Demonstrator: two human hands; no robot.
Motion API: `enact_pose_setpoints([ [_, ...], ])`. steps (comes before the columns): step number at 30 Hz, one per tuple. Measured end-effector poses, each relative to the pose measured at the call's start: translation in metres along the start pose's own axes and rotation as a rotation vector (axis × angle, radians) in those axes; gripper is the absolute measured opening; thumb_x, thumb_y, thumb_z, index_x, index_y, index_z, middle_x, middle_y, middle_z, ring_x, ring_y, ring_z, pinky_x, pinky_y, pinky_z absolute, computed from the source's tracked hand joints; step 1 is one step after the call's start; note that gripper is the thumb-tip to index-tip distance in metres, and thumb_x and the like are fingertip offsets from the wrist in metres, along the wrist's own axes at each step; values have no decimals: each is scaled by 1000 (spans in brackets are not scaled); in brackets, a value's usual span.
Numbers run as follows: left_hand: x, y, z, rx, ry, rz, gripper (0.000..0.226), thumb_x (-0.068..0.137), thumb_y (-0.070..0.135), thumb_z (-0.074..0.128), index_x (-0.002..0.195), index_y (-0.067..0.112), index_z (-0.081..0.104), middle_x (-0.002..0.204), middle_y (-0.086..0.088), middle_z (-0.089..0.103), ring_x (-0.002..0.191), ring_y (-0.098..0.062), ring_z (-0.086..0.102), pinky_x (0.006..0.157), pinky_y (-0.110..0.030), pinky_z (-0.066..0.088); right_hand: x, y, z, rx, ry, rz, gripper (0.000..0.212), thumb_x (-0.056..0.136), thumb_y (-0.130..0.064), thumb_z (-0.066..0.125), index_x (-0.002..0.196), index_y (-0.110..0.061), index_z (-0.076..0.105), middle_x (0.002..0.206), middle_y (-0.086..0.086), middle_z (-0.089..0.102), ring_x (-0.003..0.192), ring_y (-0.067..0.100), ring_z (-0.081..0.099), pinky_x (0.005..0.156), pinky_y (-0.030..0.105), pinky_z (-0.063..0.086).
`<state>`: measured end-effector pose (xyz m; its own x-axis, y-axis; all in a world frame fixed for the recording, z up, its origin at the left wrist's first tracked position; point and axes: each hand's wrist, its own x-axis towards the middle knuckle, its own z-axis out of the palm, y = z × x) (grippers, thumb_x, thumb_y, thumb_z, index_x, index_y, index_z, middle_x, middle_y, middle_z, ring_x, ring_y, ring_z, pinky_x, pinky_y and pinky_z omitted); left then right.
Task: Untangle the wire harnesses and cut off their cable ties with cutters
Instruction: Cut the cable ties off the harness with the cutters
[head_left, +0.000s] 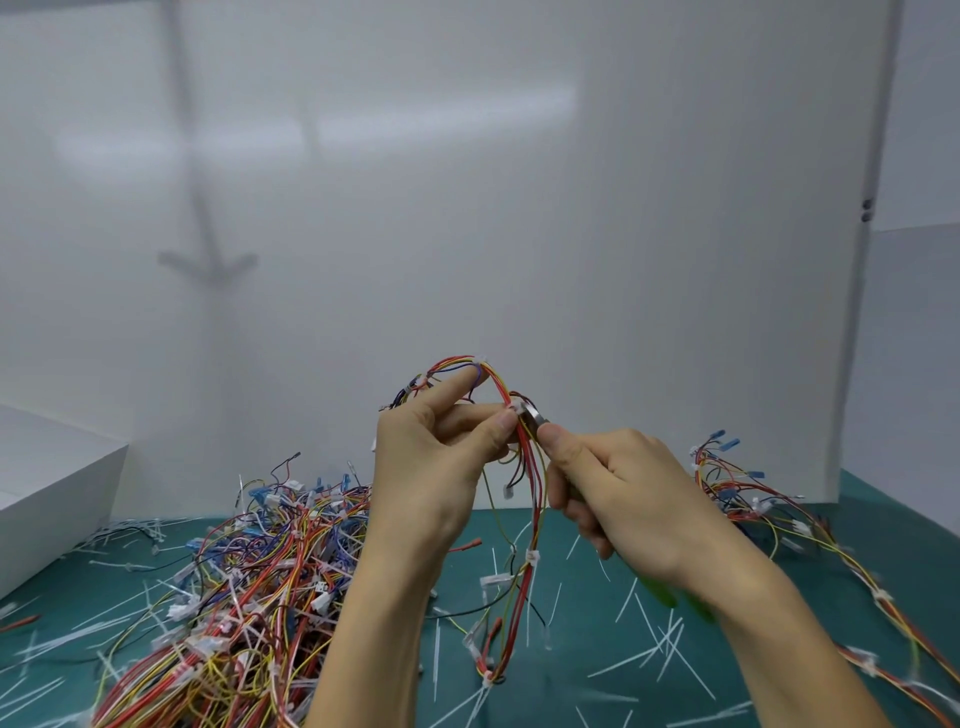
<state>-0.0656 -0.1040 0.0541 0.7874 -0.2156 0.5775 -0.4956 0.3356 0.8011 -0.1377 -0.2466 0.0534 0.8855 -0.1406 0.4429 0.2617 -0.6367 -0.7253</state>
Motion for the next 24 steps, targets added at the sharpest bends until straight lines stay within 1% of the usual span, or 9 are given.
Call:
enact_pose_setpoints([
  [4,-1,2,0,-8,5,3,45,84,4,73,127,8,60,82,0,78,75,-11,73,66,-21,57,-1,-1,1,184,-33,43,62,91,-62,41,62,-12,64,50,4,53,43,19,51,45,27,45],
  [7,-2,5,-2,-25,26,1,45,86,10,72,129,9,57,87,1,78,80,-16,75,64,-22,58,1,-1,-1,289,11,39,61,83,-66,44,67,-11,64,53,5,52,47,20,51,48,30,46],
  [10,-3,7,-3,-41,47,-19,46,87,13,71,130,10,56,88,0,78,80,-18,76,63,-22,57,1,1,-4,247,31,-3,51,80,-67,56,74,-17,64,54,-1,52,49,16,53,53,31,50],
  [11,-3,7,-3,-52,50,-30,45,87,12,70,130,10,56,88,-1,78,78,-18,76,62,-22,57,1,1,-5,195,30,-16,43,81,-63,63,75,-20,64,53,-4,54,49,14,54,53,28,50],
  [13,-3,7,-2,-68,49,-51,45,87,11,71,130,9,57,87,-3,78,74,-17,75,61,-21,56,0,2,-4,108,30,-30,25,84,-44,73,78,-21,67,51,-8,58,47,10,55,50,19,49],
  [16,-3,5,0,-72,56,-69,44,86,11,72,128,9,58,83,-6,78,73,-17,75,60,-19,56,1,1,-2,142,53,-28,12,85,-23,74,79,-14,68,50,-8,59,47,12,54,49,19,48],
  [19,-3,3,-2,-51,90,-100,38,84,14,75,118,6,61,78,-9,77,73,-20,76,60,-21,57,1,0,-3,210,105,-47,11,86,-18,73,79,-12,68,51,-1,59,48,16,55,52,25,52],
  [21,-3,3,-5,-7,93,-148,37,83,18,76,113,4,61,76,-11,76,69,-23,75,60,-25,59,3,1,-3,244,161,-63,12,87,-18,72,78,-13,67,51,-1,60,47,15,55,51,25,51],
  [24,-5,5,-5,2,8,-256,42,84,22,75,116,4,53,78,-12,76,69,-26,75,57,-23,57,4,4,-3,294,234,-74,13,88,-15,72,76,-14,67,50,-2,60,46,13,55,49,24,51],
])
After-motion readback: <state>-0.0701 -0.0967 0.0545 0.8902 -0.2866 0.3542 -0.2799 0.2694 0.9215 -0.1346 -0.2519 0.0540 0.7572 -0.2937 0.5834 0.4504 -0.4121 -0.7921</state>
